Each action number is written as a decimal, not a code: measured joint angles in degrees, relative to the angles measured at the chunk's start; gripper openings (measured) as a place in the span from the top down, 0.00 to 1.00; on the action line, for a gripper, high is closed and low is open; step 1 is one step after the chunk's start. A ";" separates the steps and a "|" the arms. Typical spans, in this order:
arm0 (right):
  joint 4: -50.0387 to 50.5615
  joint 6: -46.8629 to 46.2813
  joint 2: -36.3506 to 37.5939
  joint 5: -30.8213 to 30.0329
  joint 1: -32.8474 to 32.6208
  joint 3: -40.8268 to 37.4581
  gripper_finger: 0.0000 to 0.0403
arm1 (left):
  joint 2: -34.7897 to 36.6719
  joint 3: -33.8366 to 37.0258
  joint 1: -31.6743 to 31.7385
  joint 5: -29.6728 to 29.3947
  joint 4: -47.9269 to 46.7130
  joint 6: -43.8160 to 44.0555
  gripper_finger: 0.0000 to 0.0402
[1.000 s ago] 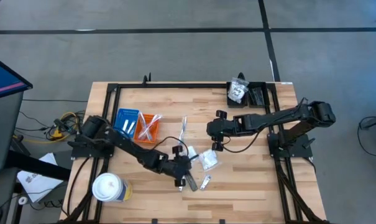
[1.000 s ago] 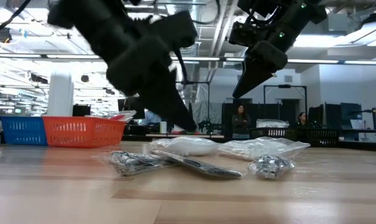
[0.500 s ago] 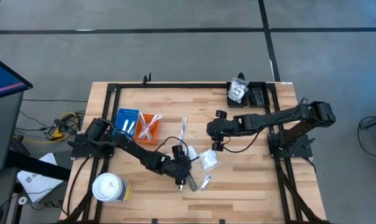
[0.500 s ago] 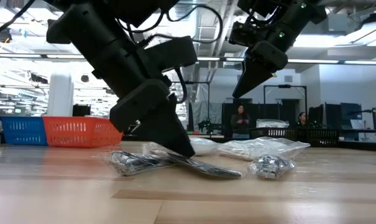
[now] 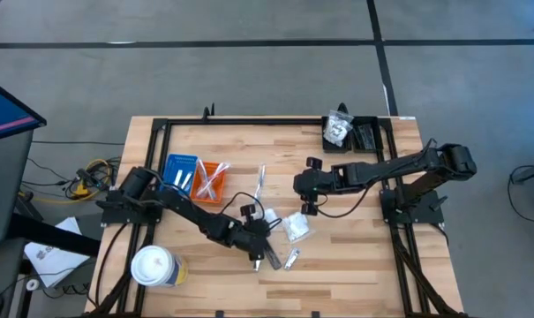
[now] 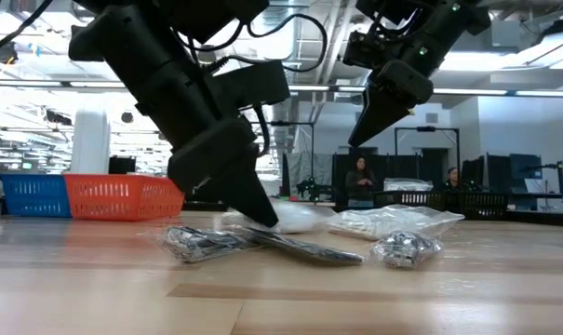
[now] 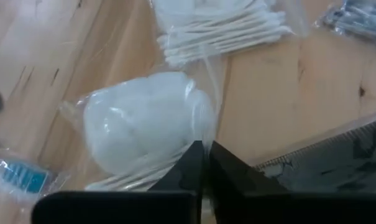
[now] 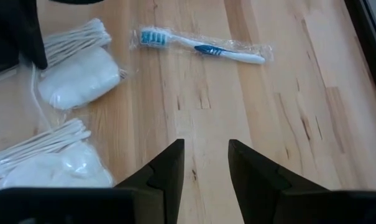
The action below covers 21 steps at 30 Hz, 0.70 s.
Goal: Pick & Place Travel size toiletries
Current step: Put the cotton pack into the left black bin
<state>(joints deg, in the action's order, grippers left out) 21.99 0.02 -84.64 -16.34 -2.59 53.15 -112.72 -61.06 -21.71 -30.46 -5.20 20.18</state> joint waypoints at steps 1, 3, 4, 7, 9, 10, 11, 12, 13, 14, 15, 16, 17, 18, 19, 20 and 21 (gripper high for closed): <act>0.01 0.10 0.00 0.00 0.00 0.00 0.71 | 0.22 0.01 0.00 0.07 0.05 0.61 0.98; -0.31 0.52 0.00 0.02 -0.21 0.00 0.71 | 1.47 0.13 0.00 0.92 -0.21 1.76 0.99; -0.73 0.90 0.00 -0.01 -0.45 0.00 0.71 | 2.26 0.11 0.00 1.63 0.34 2.44 0.99; -2.45 2.50 0.00 0.02 -1.70 0.00 0.71 | 4.40 0.07 -0.12 1.92 0.73 3.17 0.99; -3.83 3.91 0.00 0.95 -2.76 0.00 0.71 | 6.03 0.09 -0.17 1.99 0.75 3.19 1.00; -4.62 4.73 0.00 1.71 -3.21 0.00 0.71 | 7.12 0.09 -0.15 2.20 1.02 3.09 1.00; -5.23 5.41 0.00 2.32 -3.66 0.00 0.71 | 8.26 0.09 0.08 2.88 1.16 2.78 1.00; -5.50 6.29 0.01 2.88 -4.18 0.00 0.71 | 9.37 0.07 0.46 4.15 1.26 2.53 1.00; -5.29 7.20 0.02 2.99 -4.70 0.09 0.71 | 10.58 0.07 0.96 6.20 1.05 2.40 1.00; -3.94 8.29 0.00 2.99 -5.26 0.54 0.71 | 11.79 0.09 1.69 8.66 0.73 2.38 1.00; -1.85 9.47 0.00 2.97 -5.81 1.40 0.71 | 13.14 0.09 2.66 11.91 1.01 2.54 1.00; 0.87 10.75 0.00 2.88 -6.33 2.83 0.71 | 14.74 0.09 3.94 16.03 1.03 2.82 1.00; 4.12 11.84 0.00 2.73 -6.80 4.64 0.71 | 16.55 0.09 5.46 20.06 0.66 3.08 1.00; 7.03 12.59 0.00 2.44 -7.16 6.79 0.71 | 18.36 0.09 7.05 23.55 1.15 3.18 1.00; 9.64 13.11 0.00 2.10 -7.34 9.14 0.71 | 20.48 0.09 8.70 25.81 1.12 3.18 1.00; 11.77 13.37 0.00 1.76 -7.30 11.50 0.71 | 22.62 0.09 10.46 26.81 0.82 3.31 1.00; 13.31 13.51 0.00 1.69 -7.10 13.85 0.71 | 24.71 0.06 12.11 27.06 1.13 4.01 1.00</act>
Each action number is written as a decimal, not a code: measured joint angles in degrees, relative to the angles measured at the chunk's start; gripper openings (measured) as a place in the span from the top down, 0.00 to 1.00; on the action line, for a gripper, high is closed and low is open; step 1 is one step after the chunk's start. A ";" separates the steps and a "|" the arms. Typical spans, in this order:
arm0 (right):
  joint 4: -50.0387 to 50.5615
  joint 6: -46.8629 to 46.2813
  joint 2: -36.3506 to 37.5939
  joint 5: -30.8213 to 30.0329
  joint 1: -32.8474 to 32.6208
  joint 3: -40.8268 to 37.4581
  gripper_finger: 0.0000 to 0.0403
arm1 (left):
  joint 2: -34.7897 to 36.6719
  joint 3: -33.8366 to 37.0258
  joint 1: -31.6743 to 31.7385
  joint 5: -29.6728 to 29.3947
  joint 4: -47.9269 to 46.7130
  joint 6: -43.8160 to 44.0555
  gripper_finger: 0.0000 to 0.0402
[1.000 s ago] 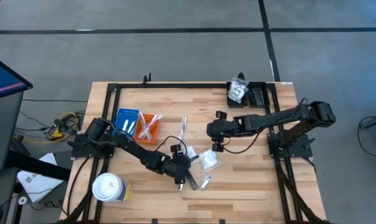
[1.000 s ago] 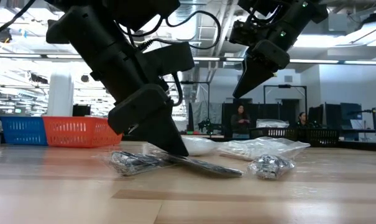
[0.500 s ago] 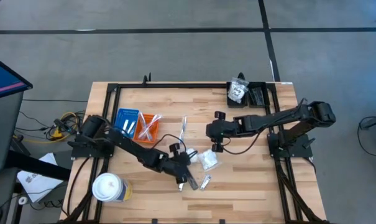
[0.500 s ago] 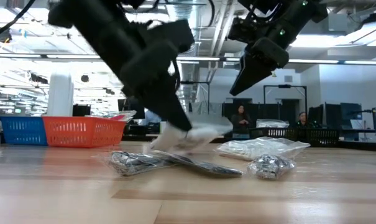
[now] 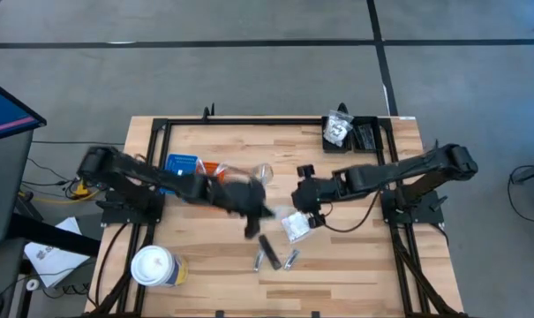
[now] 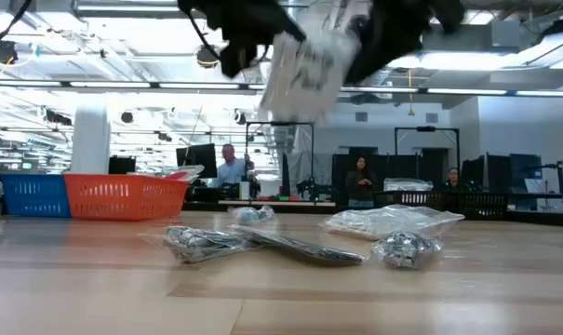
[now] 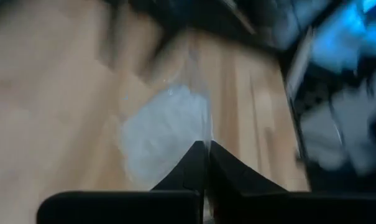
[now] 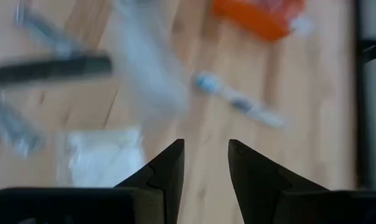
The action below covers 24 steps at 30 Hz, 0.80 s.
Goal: Pick & Place Travel size toiletries
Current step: Put the cotton pack into the left black bin
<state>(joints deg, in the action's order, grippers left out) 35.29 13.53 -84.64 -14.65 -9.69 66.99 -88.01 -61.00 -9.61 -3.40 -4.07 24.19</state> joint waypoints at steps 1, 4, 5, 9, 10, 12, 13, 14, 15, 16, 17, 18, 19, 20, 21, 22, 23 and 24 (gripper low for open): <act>0.79 0.00 0.00 -0.07 0.32 2.35 0.71 | 1.91 -0.03 1.26 0.06 -0.59 0.30 1.00; 0.93 -0.17 0.07 0.45 1.32 8.17 0.71 | 6.20 1.07 3.17 -0.39 -1.59 0.33 1.00; 0.94 0.50 0.07 1.44 1.68 9.58 0.71 | 7.43 2.22 2.93 -0.40 -1.64 0.34 1.00; -0.77 4.32 0.09 6.17 1.90 12.30 0.71 | 11.51 8.18 1.92 -0.20 0.25 2.41 1.00; -1.89 4.90 0.08 7.34 1.88 12.09 0.71 | 12.46 9.48 1.99 -0.63 1.00 2.74 1.00; -4.67 6.28 0.01 8.94 1.67 10.96 0.71 | 13.92 11.17 2.21 -0.20 2.85 2.77 1.00; -4.86 7.37 -0.08 9.02 1.37 10.77 0.71 | 14.55 11.91 2.57 0.84 2.84 2.46 1.00; -4.98 8.52 -0.44 9.04 1.08 10.70 0.71 | 15.12 12.52 2.98 1.96 2.88 1.94 1.00; -5.95 9.19 -1.22 9.04 0.82 10.74 0.71 | 15.71 13.21 3.00 2.87 2.76 1.77 1.00; -6.90 9.36 -1.91 9.12 0.59 10.77 0.71 | 16.11 13.54 3.09 3.58 2.94 1.71 1.00; -6.64 9.39 -2.22 9.29 0.21 10.53 0.71 | 16.62 13.88 3.24 3.95 3.20 1.63 1.00; -6.38 9.53 -2.59 9.45 -0.16 10.44 0.71 | 16.98 14.04 3.28 4.42 2.79 1.62 1.00; -7.82 9.74 -3.54 9.50 -0.48 10.72 0.71 | 16.94 14.00 3.28 4.74 3.28 1.44 1.00; -9.08 10.43 -4.40 9.54 -0.68 11.06 0.71 | 17.02 13.98 3.17 5.26 3.28 1.21 1.00; -8.17 11.04 -4.79 9.54 -0.90 10.83 0.71 | 17.26 14.09 3.00 5.77 2.90 0.96 1.00; -6.04 11.39 -5.06 9.48 -1.06 10.36 0.71 | 17.07 14.03 2.86 6.56 3.57 0.88 1.00; -6.67 11.42 -5.94 9.17 -1.27 10.47 0.71 | 16.88 13.90 2.82 7.00 3.76 1.03 1.00; -7.96 11.55 -6.87 8.82 -1.32 10.96 0.71 | 16.87 13.94 2.80 7.48 2.97 1.40 1.00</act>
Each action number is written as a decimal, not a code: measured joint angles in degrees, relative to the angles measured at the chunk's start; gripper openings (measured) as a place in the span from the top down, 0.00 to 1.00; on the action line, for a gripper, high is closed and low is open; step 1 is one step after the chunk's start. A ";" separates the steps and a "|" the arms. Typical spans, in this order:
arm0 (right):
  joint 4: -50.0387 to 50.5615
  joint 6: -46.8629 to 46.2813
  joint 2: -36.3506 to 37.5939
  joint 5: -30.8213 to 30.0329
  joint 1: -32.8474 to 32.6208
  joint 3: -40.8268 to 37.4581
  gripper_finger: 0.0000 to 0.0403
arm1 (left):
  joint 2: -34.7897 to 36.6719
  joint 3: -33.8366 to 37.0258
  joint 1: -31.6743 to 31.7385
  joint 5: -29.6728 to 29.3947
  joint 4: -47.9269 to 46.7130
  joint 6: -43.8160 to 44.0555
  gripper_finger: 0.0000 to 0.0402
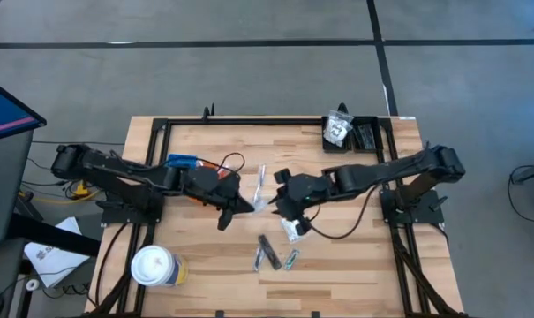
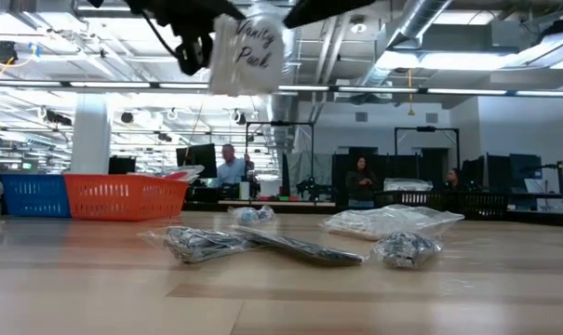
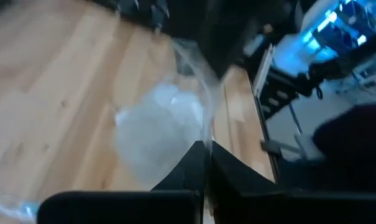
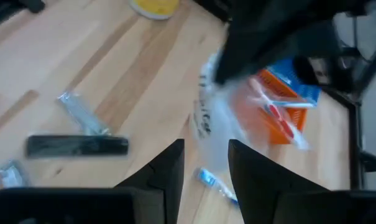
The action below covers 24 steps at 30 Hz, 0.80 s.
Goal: Pick & Place Travel size toiletries
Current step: Put the cotton pack into the left black bin
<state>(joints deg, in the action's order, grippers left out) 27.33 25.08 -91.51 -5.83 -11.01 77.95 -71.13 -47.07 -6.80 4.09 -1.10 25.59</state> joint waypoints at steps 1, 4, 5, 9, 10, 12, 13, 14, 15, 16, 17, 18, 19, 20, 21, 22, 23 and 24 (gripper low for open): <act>0.33 0.20 -0.39 -0.58 -0.02 0.02 0.71 | -0.04 0.10 -0.03 0.51 -0.36 0.26 1.00; 0.79 0.39 -0.55 -4.45 -0.53 -0.16 0.71 | -1.69 0.02 -0.27 1.50 -0.56 1.72 1.00; 0.73 0.41 -0.46 -5.50 -0.60 -0.11 0.71 | -2.16 0.19 -0.27 2.36 -1.25 2.15 1.00; 0.77 0.39 -0.13 -6.07 -0.61 -0.13 0.71 | -5.74 -0.01 0.04 6.01 -1.27 3.64 1.00; 0.44 0.24 0.02 -6.07 -0.61 -0.09 0.71 | -6.65 -0.16 0.16 6.70 -0.98 3.69 1.00; 0.39 -0.07 0.08 -6.07 -0.61 -0.07 0.71 | -7.66 -0.55 1.06 6.96 -1.26 3.65 1.00; 0.69 -0.19 0.05 -6.05 -0.61 -0.07 0.71 | -7.91 -0.83 1.52 6.91 -1.03 3.61 1.00; 1.07 -0.72 0.02 -6.03 -0.61 -0.07 0.70 | -8.04 -1.11 2.02 6.65 -0.90 3.34 1.00; 1.13 -1.07 -0.05 -5.99 -0.61 -0.07 0.70 | -8.15 -1.37 2.65 6.52 -0.52 2.94 1.00; 0.99 -1.38 -0.32 -5.88 -0.58 -0.02 0.69 | -8.09 -1.47 3.04 6.30 -0.65 2.28 1.00; 0.95 -1.49 -0.55 -5.86 -0.55 -0.02 0.68 | -8.00 -1.49 3.28 6.26 -0.81 1.77 1.00; 1.48 -1.55 -0.73 -5.84 -0.55 -0.04 0.67 | -8.00 -1.58 3.38 6.22 -0.65 1.54 1.00; 1.68 -1.58 -0.76 -5.85 -0.46 -0.12 0.65 | -8.00 -1.58 3.36 6.30 -0.59 1.44 1.00; 1.50 -1.61 -0.74 -5.86 -0.28 -0.13 0.64 | -8.00 -1.58 3.36 6.32 -0.63 1.42 1.00; 1.32 -1.61 -0.66 -5.86 -0.12 -0.11 0.62 | -8.00 -1.58 3.35 6.33 -0.64 1.40 1.00; 1.31 -1.83 -0.61 -5.86 -0.05 -0.08 0.60 | -8.00 -1.58 3.34 6.37 -0.61 1.39 1.00; 1.36 -2.10 -0.63 -5.86 0.18 -0.07 0.58 | -8.00 -1.58 3.34 6.36 -0.46 1.39 1.00; 1.41 -2.50 -0.67 -5.87 0.45 -0.08 0.56 | -8.00 -1.58 3.36 6.33 -0.47 1.37 1.00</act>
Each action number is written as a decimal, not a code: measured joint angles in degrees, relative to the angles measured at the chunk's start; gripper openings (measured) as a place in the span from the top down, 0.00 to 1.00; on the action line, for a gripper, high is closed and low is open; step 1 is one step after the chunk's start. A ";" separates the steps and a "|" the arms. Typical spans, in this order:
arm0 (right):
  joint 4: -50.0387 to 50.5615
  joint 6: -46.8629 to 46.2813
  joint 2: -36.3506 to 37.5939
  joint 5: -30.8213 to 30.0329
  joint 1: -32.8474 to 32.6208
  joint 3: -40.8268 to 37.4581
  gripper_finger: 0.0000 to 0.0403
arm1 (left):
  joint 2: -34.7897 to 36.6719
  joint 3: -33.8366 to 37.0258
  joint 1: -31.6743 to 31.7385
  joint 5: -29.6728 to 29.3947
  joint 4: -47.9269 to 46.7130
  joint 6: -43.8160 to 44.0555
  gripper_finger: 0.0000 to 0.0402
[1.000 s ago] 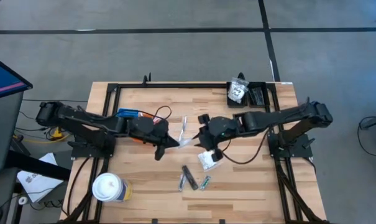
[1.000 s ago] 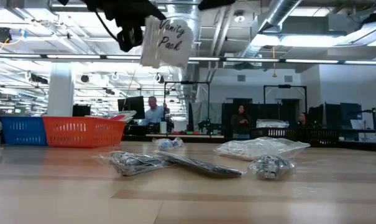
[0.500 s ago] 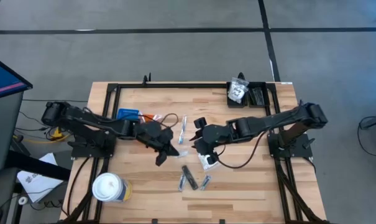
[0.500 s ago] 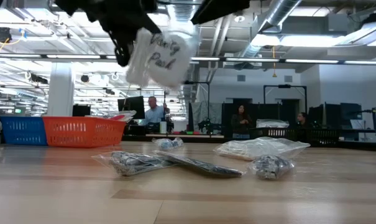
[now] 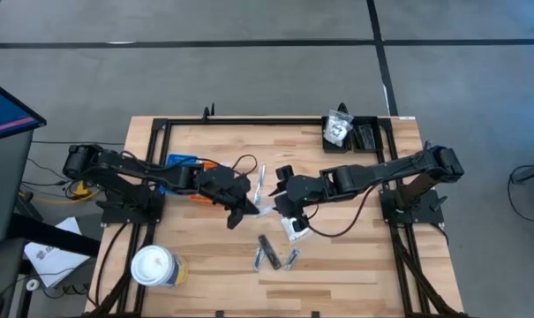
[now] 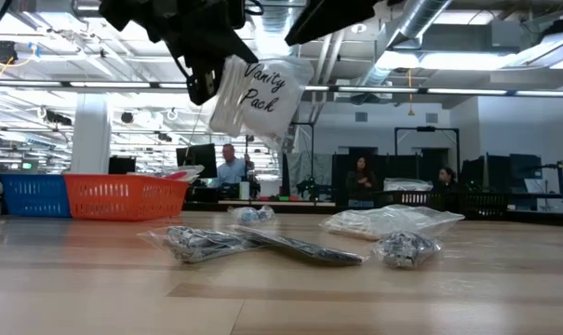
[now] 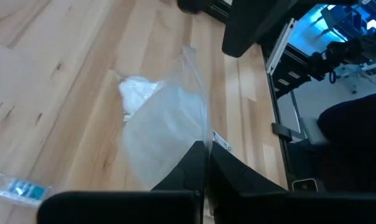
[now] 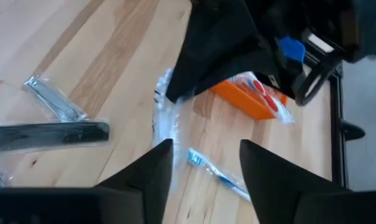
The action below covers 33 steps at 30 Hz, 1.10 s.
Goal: Pick & Place Travel size toiletries
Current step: Put the cotton pack into the left black bin
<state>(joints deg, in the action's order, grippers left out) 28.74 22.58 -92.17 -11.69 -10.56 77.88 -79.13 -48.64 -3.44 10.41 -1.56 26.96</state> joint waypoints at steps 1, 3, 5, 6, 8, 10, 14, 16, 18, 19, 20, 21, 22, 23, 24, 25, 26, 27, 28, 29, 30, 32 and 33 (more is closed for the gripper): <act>0.04 -0.56 -0.01 0.01 0.27 0.01 0.53 | 0.00 0.00 0.00 -0.03 0.01 -0.07 1.00; 0.63 -1.55 -0.01 0.01 0.88 0.01 0.48 | 0.00 0.00 0.00 -0.26 0.47 -1.00 1.00; 1.47 -2.07 -0.01 0.02 1.30 0.01 0.43 | 0.00 0.00 0.00 -0.53 0.81 -1.36 1.00; 1.70 -2.04 -0.01 0.10 1.43 0.01 0.41 | 0.00 0.00 0.00 -1.03 0.81 -1.53 1.00; 1.96 -1.63 -0.01 1.36 1.29 0.01 0.38 | 0.00 0.00 0.45 -1.41 1.39 -2.70 1.00; 1.93 -1.20 -0.01 2.89 0.93 0.01 0.36 | 0.00 -0.02 0.64 -1.53 2.25 -3.09 1.00; 1.95 -1.11 -0.01 3.05 0.18 0.01 0.36 | 0.00 -0.02 0.96 -2.08 3.36 -4.24 1.00; 1.93 -0.83 -0.01 3.03 0.08 0.01 0.37 | 0.00 -0.04 0.96 -2.59 3.54 -4.29 1.00; 1.96 -0.74 -0.01 3.03 0.08 0.01 0.38 | 0.00 -0.04 0.96 -3.00 4.42 -5.06 1.00; 1.96 -0.73 -0.01 3.03 0.14 0.01 0.38 | 0.00 -0.04 0.96 -3.02 5.15 -5.44 1.00; 1.96 -0.72 -0.01 3.03 0.25 0.01 0.39 | 0.00 -0.05 0.96 -3.02 5.62 -5.59 1.00; 1.97 -0.72 -0.01 3.03 0.38 0.01 0.40 | 0.00 -0.07 0.96 -3.02 5.70 -5.67 1.00; 1.99 -0.73 -0.01 3.03 0.55 0.01 0.41 | 0.00 -0.07 0.96 -3.02 5.66 -5.69 1.00; 2.07 -0.75 -0.01 3.03 0.61 0.01 0.42 | 0.00 -0.07 0.96 -3.02 5.66 -5.70 1.00; 2.11 -0.86 -0.01 3.03 0.82 0.01 0.43 | 0.00 -0.07 0.96 -3.02 5.68 -5.73 1.00; 2.09 -0.99 -0.01 3.03 1.04 0.01 0.44 | 0.00 -0.07 0.96 -3.02 5.70 -5.85 1.00; 2.11 -0.98 -0.01 3.05 1.28 0.01 0.45 | 0.00 -0.07 0.96 -3.03 5.70 -6.07 1.00; 2.09 -1.03 -0.01 3.05 1.51 0.01 0.46 | 0.00 -0.07 0.96 -3.03 5.72 -6.47 1.00; 2.10 -1.24 -0.01 3.06 1.77 0.01 0.48 | 0.00 -0.07 0.96 -3.02 5.80 -6.84 1.00; 2.09 -1.44 -0.01 3.05 1.97 -0.01 0.49 | 0.00 -0.07 0.96 -3.04 5.88 -6.97 1.00; 2.11 -1.48 -0.01 3.07 2.19 0.01 0.51 | 0.00 -0.07 0.96 -3.04 5.92 -6.99 1.00; 2.11 -1.59 -0.01 3.09 2.61 0.01 0.55 | 0.00 -0.07 0.96 -3.04 5.99 -6.98 1.00; 2.15 -1.61 -0.01 3.39 2.81 0.01 0.57 | 0.00 -0.07 0.96 -3.04 6.00 -6.98 1.00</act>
<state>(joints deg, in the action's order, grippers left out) 30.89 20.97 -92.18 -8.31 -7.75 77.89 -79.13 -48.71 -2.48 7.38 4.44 19.98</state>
